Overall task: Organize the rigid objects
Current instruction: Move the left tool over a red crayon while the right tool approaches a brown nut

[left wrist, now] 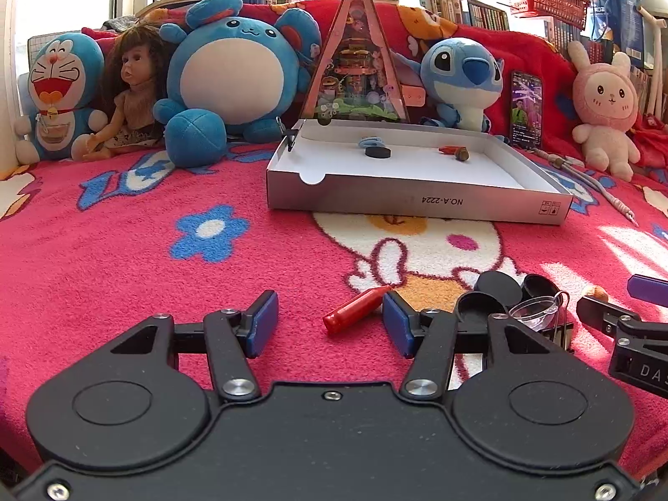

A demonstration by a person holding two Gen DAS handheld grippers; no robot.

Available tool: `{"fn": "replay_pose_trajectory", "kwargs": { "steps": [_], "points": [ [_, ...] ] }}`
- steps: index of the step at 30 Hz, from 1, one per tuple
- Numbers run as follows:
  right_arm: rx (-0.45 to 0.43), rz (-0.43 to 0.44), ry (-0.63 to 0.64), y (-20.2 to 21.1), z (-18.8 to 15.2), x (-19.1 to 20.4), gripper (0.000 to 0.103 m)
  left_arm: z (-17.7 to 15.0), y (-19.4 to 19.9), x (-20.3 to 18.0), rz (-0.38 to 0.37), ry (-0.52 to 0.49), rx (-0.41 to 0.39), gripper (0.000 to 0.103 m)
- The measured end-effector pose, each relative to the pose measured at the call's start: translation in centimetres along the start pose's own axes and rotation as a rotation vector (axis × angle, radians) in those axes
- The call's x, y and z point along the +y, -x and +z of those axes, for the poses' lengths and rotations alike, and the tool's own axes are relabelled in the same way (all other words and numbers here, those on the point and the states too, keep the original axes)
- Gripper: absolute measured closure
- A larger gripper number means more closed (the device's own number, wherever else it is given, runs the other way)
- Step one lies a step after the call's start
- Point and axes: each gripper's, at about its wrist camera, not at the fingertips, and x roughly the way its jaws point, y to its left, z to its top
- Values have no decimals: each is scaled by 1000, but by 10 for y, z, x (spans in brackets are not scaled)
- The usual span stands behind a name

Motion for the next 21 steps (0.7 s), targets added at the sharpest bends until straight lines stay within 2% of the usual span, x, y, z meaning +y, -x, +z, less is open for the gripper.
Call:
{"fn": "replay_pose_trajectory", "kwargs": {
  "steps": [7,14,21],
  "points": [
    [8,-30,-4,2,-3,-8,25,-3,4,14,31,-18,5,47],
    [16,-52,-10,3,-6,-15,25,-9,20,19,19,-41,16,44],
    [16,-61,-5,2,-5,-14,25,-12,21,31,73,-30,14,43]
  ]
}}
